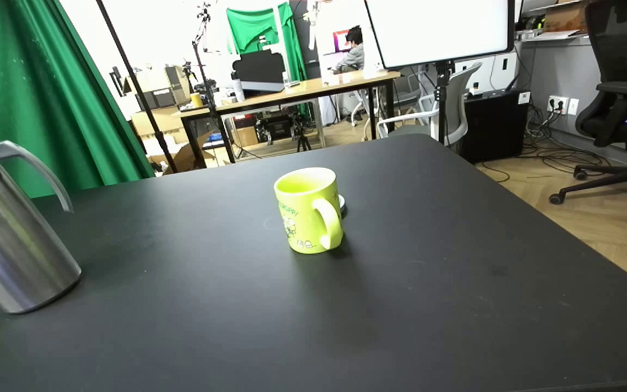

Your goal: Scrub the inside of the flask

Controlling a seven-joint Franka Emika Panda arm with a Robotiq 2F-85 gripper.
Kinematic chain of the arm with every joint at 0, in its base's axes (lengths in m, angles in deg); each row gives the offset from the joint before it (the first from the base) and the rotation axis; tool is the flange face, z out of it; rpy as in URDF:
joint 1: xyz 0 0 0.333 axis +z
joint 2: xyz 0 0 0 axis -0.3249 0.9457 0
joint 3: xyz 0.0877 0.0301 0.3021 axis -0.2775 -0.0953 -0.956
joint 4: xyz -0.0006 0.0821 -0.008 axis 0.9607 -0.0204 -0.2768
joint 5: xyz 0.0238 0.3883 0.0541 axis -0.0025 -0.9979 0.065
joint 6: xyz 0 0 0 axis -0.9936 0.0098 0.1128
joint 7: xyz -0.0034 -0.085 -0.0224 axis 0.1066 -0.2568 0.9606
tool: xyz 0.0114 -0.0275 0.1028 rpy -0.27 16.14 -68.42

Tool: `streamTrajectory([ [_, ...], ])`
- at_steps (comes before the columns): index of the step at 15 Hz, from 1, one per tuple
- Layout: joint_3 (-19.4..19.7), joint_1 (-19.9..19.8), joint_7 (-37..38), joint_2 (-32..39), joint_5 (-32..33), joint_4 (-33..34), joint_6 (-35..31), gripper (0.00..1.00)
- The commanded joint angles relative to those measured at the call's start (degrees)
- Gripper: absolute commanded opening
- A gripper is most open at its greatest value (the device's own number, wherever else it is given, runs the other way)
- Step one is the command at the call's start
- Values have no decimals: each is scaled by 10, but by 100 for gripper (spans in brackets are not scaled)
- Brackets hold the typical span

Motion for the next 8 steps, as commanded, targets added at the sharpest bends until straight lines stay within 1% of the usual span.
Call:
streamTrajectory([
  [1,-3,-3,25,9,3,12,-7,4],
  [6,-21,12,21,-82,20,56,65,4],
  [8,-22,19,16,-111,18,73,86,4],
])
